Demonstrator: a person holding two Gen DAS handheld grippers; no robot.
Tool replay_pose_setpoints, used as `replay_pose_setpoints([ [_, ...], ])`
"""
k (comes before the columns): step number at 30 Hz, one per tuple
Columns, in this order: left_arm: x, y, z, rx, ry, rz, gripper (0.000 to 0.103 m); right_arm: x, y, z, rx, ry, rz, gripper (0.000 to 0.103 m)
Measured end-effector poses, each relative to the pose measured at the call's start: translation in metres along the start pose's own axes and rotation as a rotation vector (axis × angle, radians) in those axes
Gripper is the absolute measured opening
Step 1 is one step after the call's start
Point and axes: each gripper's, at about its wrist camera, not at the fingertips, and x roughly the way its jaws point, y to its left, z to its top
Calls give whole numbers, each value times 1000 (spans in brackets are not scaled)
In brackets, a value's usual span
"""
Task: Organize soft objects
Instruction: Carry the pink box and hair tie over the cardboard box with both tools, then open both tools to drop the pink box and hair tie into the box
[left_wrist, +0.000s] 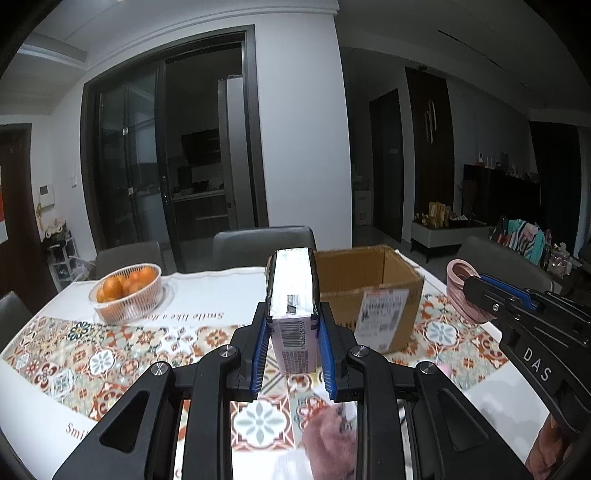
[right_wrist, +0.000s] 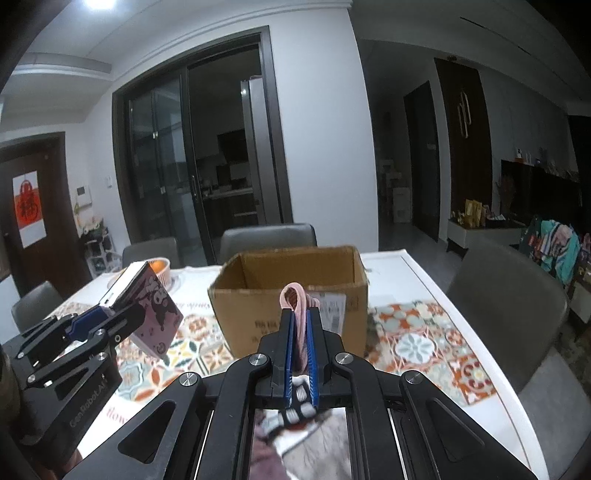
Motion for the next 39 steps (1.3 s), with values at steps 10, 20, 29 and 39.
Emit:
replay_pose_setpoints([
  [10,33,0,25,10,-44,-16,26,31,-1,26,-4,-42,15,8],
  [20,80,-3,42,15,-55,-35,26,74,-11,49,10,-48,14,8],
  [29,126,-6,47,25,-24,-50,26,120,-18,58,7,-7,7,8],
  [39,168,-14,39,26,66,-81,26,159,-22,60,-5,73,-1,8],
])
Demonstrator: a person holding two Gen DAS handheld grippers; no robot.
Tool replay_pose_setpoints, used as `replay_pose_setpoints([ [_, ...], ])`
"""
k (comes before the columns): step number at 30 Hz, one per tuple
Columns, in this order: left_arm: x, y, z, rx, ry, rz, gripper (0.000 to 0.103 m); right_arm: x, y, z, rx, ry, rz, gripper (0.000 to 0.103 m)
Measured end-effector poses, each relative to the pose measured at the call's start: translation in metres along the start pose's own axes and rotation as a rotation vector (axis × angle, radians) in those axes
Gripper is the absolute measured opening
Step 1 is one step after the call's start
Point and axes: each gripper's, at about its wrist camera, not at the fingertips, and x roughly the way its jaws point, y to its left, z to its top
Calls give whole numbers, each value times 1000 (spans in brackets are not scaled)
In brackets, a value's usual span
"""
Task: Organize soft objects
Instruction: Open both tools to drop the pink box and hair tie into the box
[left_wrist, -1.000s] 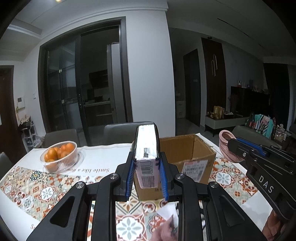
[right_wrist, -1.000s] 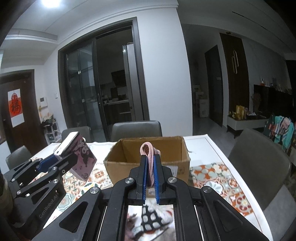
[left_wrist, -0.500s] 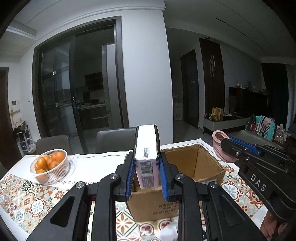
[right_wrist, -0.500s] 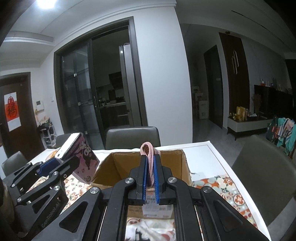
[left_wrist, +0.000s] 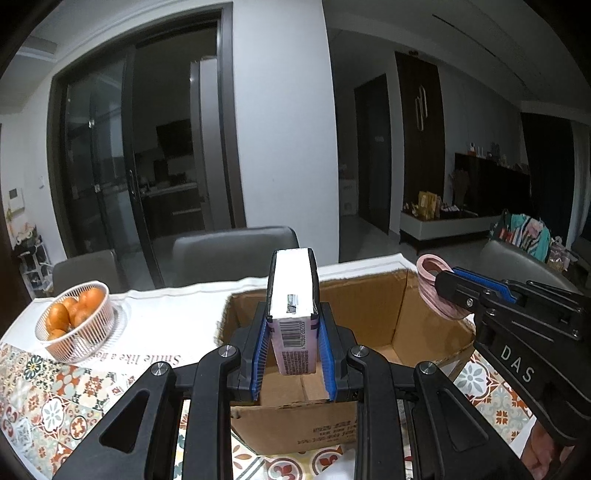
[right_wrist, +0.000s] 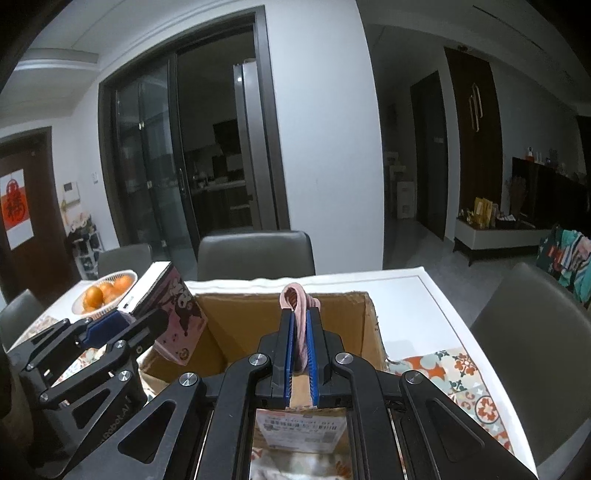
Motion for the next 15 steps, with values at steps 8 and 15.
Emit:
replay_pose_setpoints([
  [8,19,-5,-6,-1,76,-17,27,24,-9,-5,25,90,20,8],
  [15,20,-3,-6,-1,87,-22,47,34,-11,-7,34,128,40,31],
])
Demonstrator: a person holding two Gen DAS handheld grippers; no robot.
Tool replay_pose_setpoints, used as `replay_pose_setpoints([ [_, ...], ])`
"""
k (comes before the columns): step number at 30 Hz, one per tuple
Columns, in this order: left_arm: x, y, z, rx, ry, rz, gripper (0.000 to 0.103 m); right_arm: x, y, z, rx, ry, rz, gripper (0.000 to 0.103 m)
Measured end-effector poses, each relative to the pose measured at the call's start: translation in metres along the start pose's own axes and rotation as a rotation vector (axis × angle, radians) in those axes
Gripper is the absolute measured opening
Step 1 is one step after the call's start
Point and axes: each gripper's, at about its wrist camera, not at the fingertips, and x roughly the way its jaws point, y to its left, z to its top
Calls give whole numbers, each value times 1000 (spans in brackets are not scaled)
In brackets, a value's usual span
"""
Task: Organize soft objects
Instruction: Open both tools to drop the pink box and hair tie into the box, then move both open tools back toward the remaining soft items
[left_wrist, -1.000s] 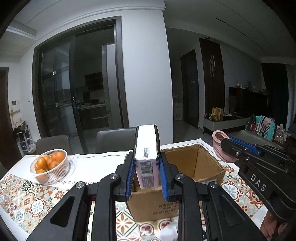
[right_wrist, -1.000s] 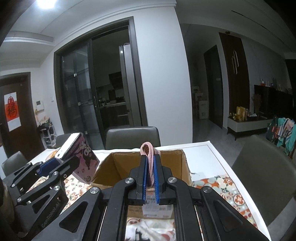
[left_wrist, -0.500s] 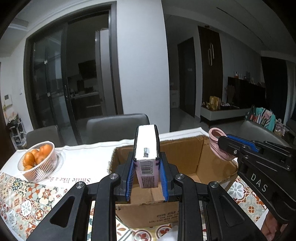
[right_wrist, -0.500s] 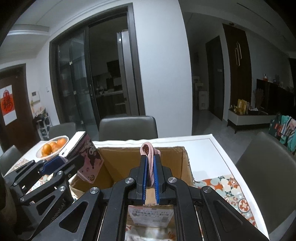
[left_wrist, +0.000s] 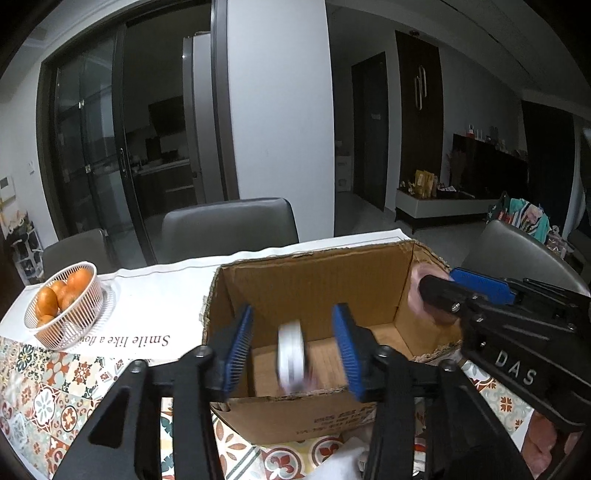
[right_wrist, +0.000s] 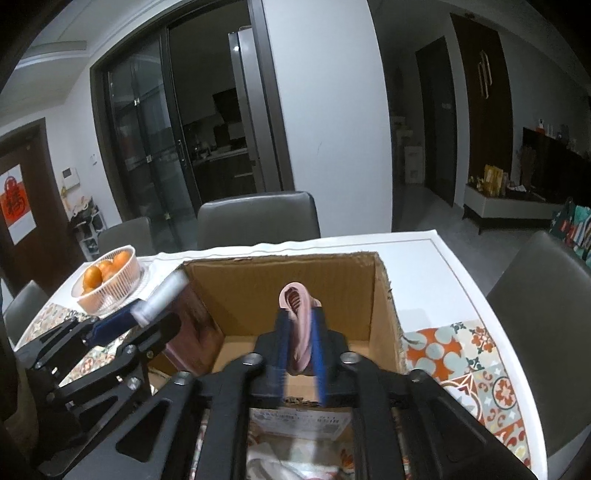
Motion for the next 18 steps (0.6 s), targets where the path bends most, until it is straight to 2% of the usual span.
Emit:
replay_pose_setpoints([
  [2,-2,1,1,-1,-4,6,50,-1,-1,-2,3,-3,-6,37],
  [5,-8,4,1,-5,-12,9,56,-3,-2,-3,8,-2,0,37],
  [8,-17,6,1,-8,-26,15,57,-9,-1,-2,19,-11,-6,42],
  [18,-73,9,-2,-16,-105,32,63,-51,9,-6,5,-82,-14,43],
])
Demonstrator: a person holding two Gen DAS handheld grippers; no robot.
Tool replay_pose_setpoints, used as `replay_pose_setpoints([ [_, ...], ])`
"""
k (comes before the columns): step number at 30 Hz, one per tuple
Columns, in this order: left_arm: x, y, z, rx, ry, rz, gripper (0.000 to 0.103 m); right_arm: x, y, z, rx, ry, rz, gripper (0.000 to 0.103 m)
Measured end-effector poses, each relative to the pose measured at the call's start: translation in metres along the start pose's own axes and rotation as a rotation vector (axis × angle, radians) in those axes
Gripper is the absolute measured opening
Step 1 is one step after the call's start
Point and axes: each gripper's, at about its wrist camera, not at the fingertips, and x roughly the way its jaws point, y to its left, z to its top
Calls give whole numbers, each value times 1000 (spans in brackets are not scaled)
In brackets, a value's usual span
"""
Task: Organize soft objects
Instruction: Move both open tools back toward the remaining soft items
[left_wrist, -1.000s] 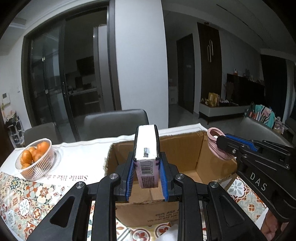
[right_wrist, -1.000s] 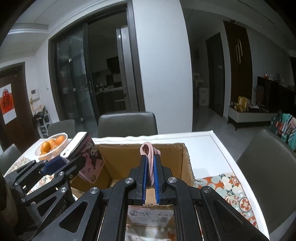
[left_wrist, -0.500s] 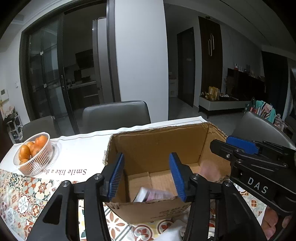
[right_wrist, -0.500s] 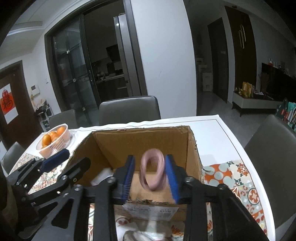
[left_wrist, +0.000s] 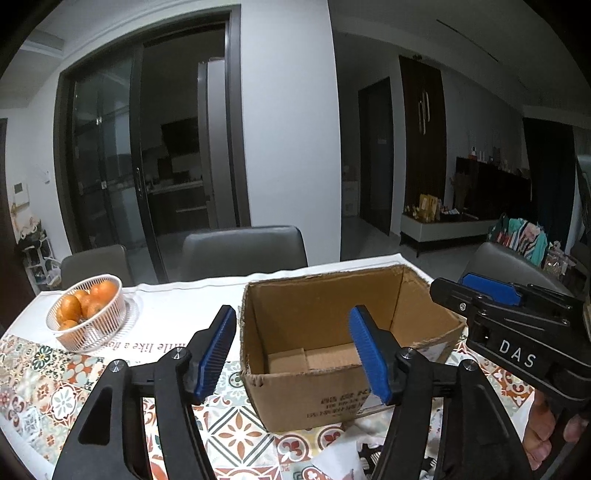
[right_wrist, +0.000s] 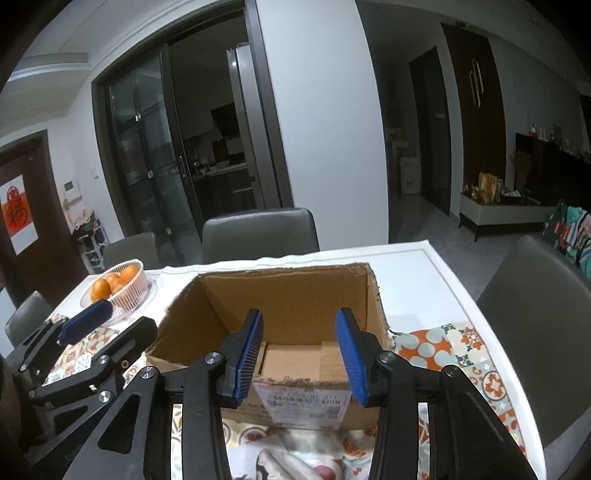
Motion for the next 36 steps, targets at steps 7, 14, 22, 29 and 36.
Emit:
replay_pose_setpoints([
  [7,-37,-2,-2,3,-45,3,64,-39,7,-4,-12,-53,-2,43],
  [14,-68,-9,-13,2,-58,8,64,-72,5,-18,-3,-70,-4,43],
  [22,-95,-17,-41,5,-35,19,64,-100,2,-42,17,-65,-21,43],
  [29,-111,-22,-66,-2,5,14,64,-114,3,-70,5,-25,-26,43],
  [36,-120,-28,-85,-7,38,18,64,-123,-2,-96,9,17,-28,43],
])
